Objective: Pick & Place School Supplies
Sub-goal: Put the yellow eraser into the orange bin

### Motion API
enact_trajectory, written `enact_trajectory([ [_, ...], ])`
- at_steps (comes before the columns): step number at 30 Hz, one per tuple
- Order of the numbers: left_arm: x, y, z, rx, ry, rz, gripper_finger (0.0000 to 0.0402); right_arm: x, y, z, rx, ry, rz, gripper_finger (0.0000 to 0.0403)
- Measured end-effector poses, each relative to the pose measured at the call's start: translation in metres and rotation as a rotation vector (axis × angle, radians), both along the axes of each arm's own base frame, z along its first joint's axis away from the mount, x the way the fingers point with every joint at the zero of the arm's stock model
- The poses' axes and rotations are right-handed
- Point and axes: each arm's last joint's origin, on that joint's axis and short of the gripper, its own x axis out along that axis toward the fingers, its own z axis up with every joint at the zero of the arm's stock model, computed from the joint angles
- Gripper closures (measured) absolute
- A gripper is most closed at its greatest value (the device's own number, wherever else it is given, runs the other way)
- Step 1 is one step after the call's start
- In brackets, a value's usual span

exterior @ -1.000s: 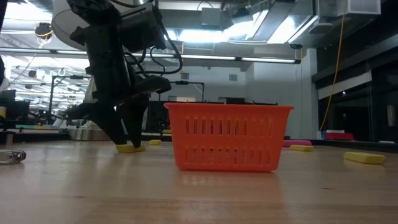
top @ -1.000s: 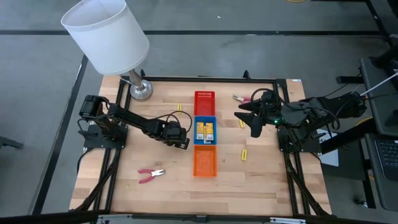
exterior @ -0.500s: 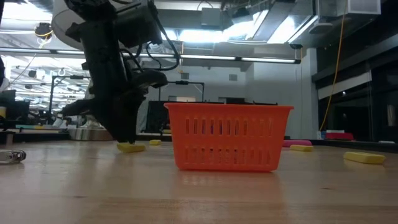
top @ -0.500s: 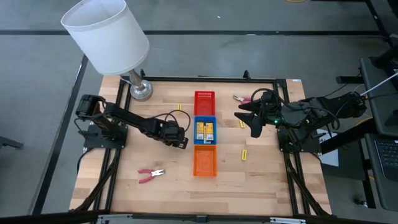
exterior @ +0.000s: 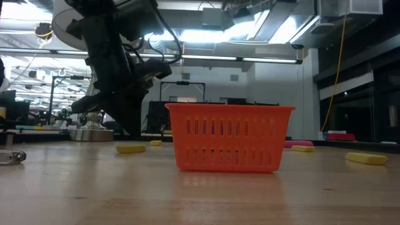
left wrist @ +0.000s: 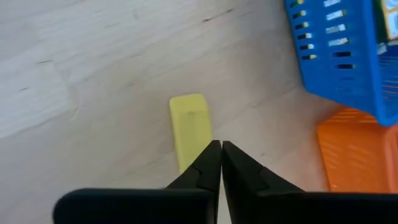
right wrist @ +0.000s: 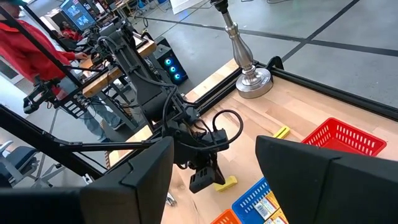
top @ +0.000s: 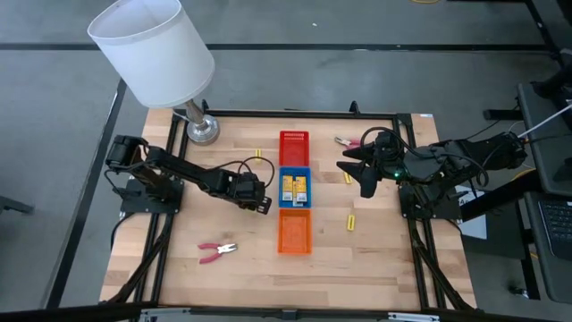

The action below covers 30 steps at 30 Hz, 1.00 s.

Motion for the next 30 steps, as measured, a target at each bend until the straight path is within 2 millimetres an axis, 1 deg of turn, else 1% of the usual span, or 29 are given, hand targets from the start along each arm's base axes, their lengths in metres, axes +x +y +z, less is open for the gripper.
enact_trajectory([
  [4, 0.0002, -0.0002, 0.0001, 0.001, 0.0, -0.015, 0.0377, 0.0, 0.0, 0.0, 0.001, 0.0, -0.001, 0.0169],
  [11, -0.0004, 0.0002, -0.0002, 0.004, 0.008, -0.015, 0.0318, 0.0, 0.0, 0.0, 0.003, -0.001, -0.001, 0.017],
  [16, -0.0016, 0.0001, -0.0007, -0.005, 0.023, -0.02, 0.0289, -0.0008, 0.0024, 0.0, 0.003, -0.001, 0.01, 0.017],
  [23, -0.0029, -0.0002, -0.0049, -0.017, 0.027, -0.026, 0.0266, -0.0011, 0.0033, 0.0001, 0.006, -0.003, 0.011, 0.017],
  [30, -0.0022, -0.0003, -0.0061, -0.017, 0.026, -0.026, 0.0262, -0.0022, 0.0064, 0.0001, 0.007, -0.005, 0.02, 0.0169],
])
